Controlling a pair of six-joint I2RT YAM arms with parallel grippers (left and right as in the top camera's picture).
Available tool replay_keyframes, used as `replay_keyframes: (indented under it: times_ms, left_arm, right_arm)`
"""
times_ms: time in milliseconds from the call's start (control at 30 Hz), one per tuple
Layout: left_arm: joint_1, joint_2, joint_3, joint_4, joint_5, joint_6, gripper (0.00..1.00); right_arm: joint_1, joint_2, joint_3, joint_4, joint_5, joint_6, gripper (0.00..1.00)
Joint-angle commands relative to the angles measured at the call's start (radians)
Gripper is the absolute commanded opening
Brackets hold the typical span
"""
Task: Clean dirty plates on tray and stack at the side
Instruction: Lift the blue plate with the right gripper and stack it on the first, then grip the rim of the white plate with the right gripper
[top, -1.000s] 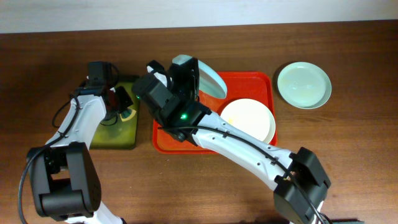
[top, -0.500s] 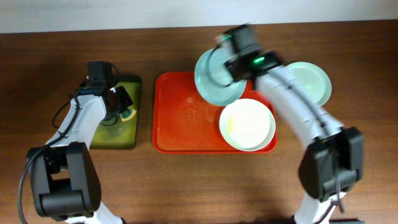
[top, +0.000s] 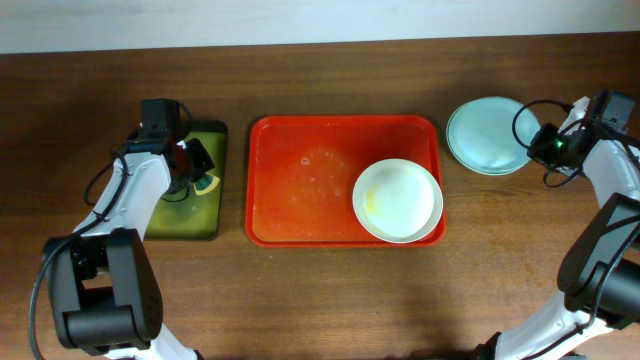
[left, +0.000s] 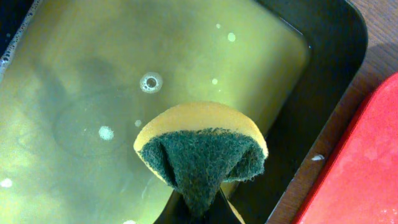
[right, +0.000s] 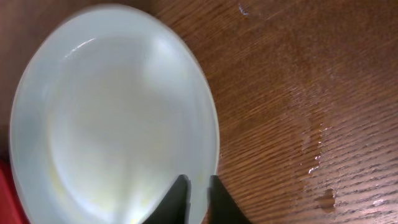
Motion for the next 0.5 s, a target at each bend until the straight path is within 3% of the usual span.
replay_keyframes:
  times_ms: [0, 33, 100, 200, 267, 367, 467]
  left_arm:
    - [-0.002, 0.007, -0.005, 0.002, 0.011, -0.006, 0.00]
    - [-0.002, 0.007, -0.005, 0.002, 0.011, -0.006, 0.00]
    - [-0.002, 0.007, -0.005, 0.002, 0.011, -0.006, 0.00]
    - [-0.002, 0.007, -0.005, 0.002, 0.019, -0.006, 0.00]
    - [-0.002, 0.007, -0.005, 0.002, 0.022, -0.006, 0.00]
    - [-0.002, 0.007, -0.005, 0.001, 0.022, -0.006, 0.00]
    - [-0.002, 0.007, -0.005, 0.001, 0.022, -0.006, 0.00]
  right_arm:
    - [0.000, 0.000, -0.007, 0.003, -0.035, 0.006, 0.44]
    - [0.000, 0.000, -0.007, -0.015, -0.236, 0.006, 0.48]
    - [0.018, 0.000, -0.007, -0.008, -0.511, 0.006, 0.44]
    - [0.144, 0.000, -0.007, -0.024, -0.597, -0.119, 0.36]
    - [0.289, 0.000, -0.007, -0.068, -0.420, -0.284, 0.35]
    - [0.542, 0.000, -0.020, -0.148, 0.103, -0.475, 0.36]
    - [0.608, 0.007, -0.025, -0.143, 0.171, -0.549, 0.36]
